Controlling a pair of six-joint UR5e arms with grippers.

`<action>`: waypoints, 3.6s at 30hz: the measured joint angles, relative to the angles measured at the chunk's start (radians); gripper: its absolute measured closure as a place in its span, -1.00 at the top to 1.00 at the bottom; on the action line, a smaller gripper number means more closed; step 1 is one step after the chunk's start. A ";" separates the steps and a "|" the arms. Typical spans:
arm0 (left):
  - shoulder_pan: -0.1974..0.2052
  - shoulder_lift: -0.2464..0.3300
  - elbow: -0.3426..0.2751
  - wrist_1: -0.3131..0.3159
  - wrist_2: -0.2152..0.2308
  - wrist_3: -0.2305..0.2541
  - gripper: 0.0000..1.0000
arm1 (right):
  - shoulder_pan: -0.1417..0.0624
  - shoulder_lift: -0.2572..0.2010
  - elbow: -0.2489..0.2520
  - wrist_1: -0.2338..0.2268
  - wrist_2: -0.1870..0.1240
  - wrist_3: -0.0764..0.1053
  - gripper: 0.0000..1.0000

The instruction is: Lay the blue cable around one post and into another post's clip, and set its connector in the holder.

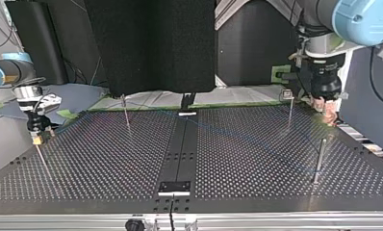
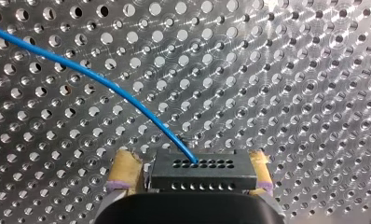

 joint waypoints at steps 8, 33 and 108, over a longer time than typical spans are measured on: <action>-0.074 -0.047 -0.080 0.079 0.079 -0.066 1.00 | 0.000 0.000 0.000 0.000 0.000 0.000 1.00; -0.331 -0.300 -0.338 0.337 -0.069 -0.192 1.00 | 0.000 0.000 0.000 0.000 0.000 0.000 1.00; -0.572 -0.745 -0.461 1.095 -0.142 -0.154 1.00 | 0.000 0.000 0.000 0.000 0.000 0.000 1.00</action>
